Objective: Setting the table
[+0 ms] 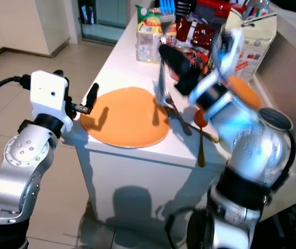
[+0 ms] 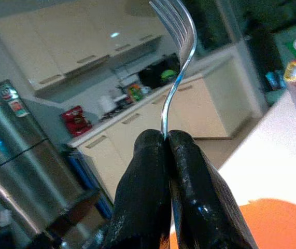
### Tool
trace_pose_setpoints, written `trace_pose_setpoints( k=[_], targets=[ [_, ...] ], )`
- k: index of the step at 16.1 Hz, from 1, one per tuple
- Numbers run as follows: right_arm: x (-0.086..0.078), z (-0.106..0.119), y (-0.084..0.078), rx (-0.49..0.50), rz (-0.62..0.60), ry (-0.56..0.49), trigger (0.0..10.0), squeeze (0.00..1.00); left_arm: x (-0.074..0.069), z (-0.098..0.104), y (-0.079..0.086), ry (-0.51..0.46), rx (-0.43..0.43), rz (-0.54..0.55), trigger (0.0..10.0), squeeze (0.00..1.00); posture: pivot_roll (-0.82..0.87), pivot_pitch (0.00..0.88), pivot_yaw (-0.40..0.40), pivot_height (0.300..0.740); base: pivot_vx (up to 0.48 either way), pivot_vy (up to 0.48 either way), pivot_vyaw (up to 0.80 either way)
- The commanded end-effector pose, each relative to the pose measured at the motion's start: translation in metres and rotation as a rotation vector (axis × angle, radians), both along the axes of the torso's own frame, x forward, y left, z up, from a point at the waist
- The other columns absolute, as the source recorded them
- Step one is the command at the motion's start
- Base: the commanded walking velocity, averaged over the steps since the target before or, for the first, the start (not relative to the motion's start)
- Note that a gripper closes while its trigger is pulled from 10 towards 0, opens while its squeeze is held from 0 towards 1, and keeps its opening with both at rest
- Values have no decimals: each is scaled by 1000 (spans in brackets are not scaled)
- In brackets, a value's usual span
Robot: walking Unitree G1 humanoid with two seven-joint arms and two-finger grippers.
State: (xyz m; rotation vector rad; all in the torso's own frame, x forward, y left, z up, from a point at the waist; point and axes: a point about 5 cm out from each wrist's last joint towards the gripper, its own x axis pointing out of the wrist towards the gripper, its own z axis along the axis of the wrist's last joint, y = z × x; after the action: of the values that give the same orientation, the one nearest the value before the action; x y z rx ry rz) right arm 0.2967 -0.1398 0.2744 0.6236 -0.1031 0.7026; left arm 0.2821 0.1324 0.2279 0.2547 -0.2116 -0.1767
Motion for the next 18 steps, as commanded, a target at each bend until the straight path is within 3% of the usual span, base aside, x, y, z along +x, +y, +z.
trace_pose_setpoints(
  k=[1, 3, 5, 9, 11, 13, 16, 18],
  targets=[
    [-5, 2, -1, -23, -65, -27, 10000, 0, -1, -4, 1, 2, -2, 15, 10000, 0, 25, 0, -75, 740, 0, 0, 0],
    [-12, -7, 3, -67, -85, -27, 10000, 0, -2, -7, 6, 8, 1, 31, 10000, 0, 32, 0, -73, 740, 0, 0, 0],
    [-12, -21, 2, -171, -154, -10, 10000, 0, -2, -10, 8, 15, 1, 38, 10000, 0, 35, 0, -71, 740, 0, 0, 0],
    [-8, -30, -1, -180, -267, 18, 10000, 0, 1, -13, 9, 45, 1, 33, 10000, 0, 24, 0, -60, 740, 0, 0, 0],
    [-7, -34, -6, -236, -383, 33, 10000, 0, 7, -17, 9, 57, -11, 31, 10000, 0, 13, 0, -57, 740, 0, 0, 0],
    [-13, -42, -3, -301, -411, 20, 10000, 0, 12, -21, 8, 67, -10, 27, 10000, 0, -5, 0, -29, 740, 0, 0, 0],
    [-8, -45, -2, -306, -476, 20, 10000, 0, 28, -14, 1, 51, -18, -19, 10000, 0, -25, 0, 19, 740, -167, 0, 0],
    [-7, -47, -2, -296, -498, 27, 10000, 0, 30, -13, 0, 48, -23, -28, 10000, 0, -14, 0, 14, 740, -274, 0, 0]
  ],
)
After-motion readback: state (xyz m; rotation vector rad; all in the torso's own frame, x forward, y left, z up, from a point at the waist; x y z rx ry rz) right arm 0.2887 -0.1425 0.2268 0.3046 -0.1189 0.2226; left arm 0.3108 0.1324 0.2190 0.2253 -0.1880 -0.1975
